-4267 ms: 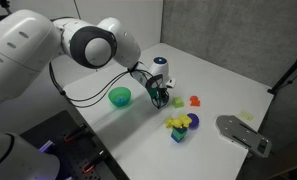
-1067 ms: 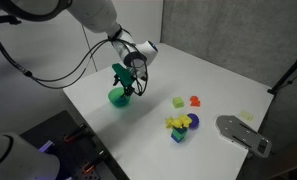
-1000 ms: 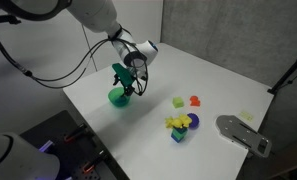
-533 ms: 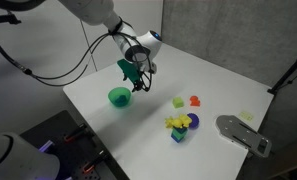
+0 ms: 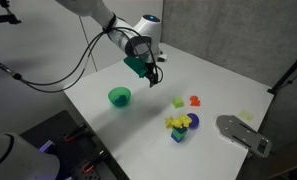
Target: Put the green toy in the green bowl
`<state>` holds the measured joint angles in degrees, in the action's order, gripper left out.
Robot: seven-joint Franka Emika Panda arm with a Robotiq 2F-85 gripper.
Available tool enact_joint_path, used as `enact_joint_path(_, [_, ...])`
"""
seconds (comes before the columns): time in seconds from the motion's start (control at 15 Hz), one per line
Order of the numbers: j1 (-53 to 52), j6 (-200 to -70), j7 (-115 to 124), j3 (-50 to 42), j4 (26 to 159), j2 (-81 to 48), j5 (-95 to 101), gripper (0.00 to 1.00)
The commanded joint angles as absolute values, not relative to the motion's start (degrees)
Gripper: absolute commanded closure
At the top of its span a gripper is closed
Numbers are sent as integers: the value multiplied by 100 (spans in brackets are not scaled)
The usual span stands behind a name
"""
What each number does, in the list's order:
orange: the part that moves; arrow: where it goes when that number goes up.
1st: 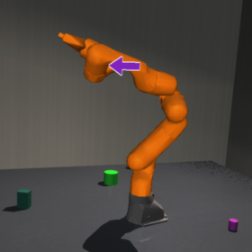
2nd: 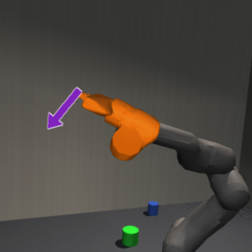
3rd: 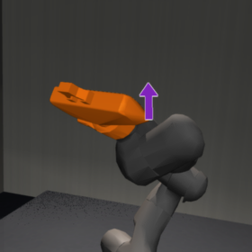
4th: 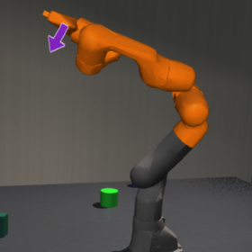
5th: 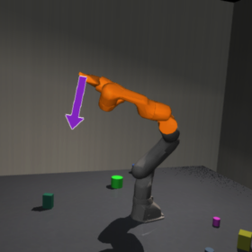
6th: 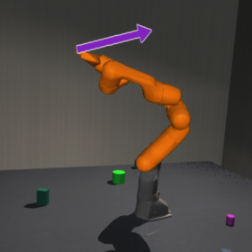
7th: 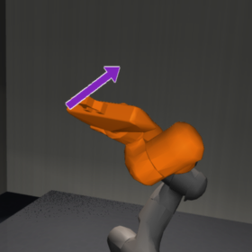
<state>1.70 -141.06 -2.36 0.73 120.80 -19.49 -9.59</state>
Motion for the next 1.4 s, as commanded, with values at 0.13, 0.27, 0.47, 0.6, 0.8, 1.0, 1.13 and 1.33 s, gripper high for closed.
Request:
enact_joint_path(0.13, [-261,-14546,1322,-608,12587,-1106,696,0])
enact_joint_path(0.27, [-238,-14195,1558,-643,12687,-810,1001,0])
enact_joint_path(0.47, [-94,-13638,1412,-559,12874,-350,1062,0])
enact_joint_path(0.6, [1,-13197,1217,-531,12937,2,974,0])
enact_joint_path(0.8, [119,-12525,954,-522,12936,485,868,0])
enact_joint_path(1.0, [223,-11729,401,-546,12812,914,625,0])
enact_joint_path(1.13, [280,-11210,15,-586,12724,1166,446,0])
enact_joint_path(1.33, [327,-10719,-343,-618,12707,1405,254,0])
